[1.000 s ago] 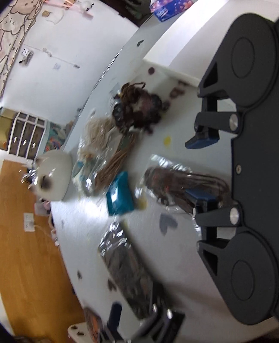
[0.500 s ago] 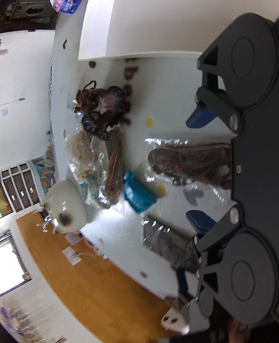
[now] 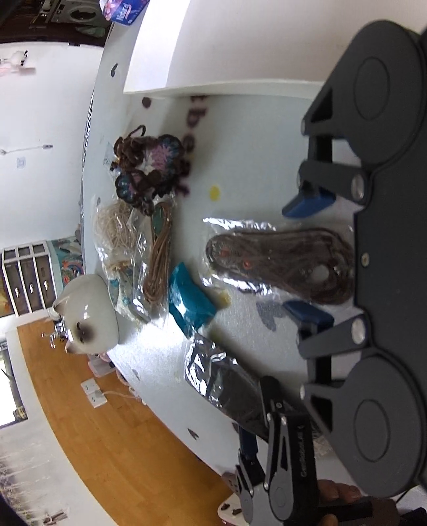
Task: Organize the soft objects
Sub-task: 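Grasp the black bag with the left tool while the right tool grasps the brown-cord bag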
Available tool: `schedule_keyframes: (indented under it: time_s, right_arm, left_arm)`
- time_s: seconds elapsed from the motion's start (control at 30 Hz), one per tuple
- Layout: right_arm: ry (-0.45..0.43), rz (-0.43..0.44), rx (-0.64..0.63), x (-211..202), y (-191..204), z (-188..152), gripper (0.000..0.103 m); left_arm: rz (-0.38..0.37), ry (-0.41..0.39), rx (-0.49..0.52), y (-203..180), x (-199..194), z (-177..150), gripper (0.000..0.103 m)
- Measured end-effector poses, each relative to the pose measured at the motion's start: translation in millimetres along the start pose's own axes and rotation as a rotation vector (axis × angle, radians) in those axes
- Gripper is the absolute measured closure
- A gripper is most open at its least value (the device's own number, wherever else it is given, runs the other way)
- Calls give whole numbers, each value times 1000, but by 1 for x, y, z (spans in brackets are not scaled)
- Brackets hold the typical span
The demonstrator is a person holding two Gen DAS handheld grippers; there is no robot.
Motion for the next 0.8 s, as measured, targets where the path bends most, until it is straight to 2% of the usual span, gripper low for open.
schedule_keyframes:
  time_s: [0.17, 0.27, 0.47, 0.8]
  right_arm:
    - [-9, 27, 16, -6, 0, -3, 69]
    - [-17, 39, 29, -10, 0, -5, 72]
    - [-33, 64, 40, -18, 1, -8, 79]
    - [-120, 114, 48, -55, 4, -2, 81]
  left_arm:
    - [-5, -16, -46, 3, -5, -1, 35]
    - [-14, -20, -69, 3, -8, -3, 35]
    - [-22, -50, -68, -2, -21, -3, 35]
    - [-49, -127, -129, -7, -55, 8, 35]
Point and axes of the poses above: each gripper's, at about its wrist camera, not at the fingertips, and x roughly the way its jaws point, y to its left, z to its top, the point moved 7 cm from there along x, roughly the way its jaws point, and after that the axes turned 2 degrees about -y, right-handed, at the moved point
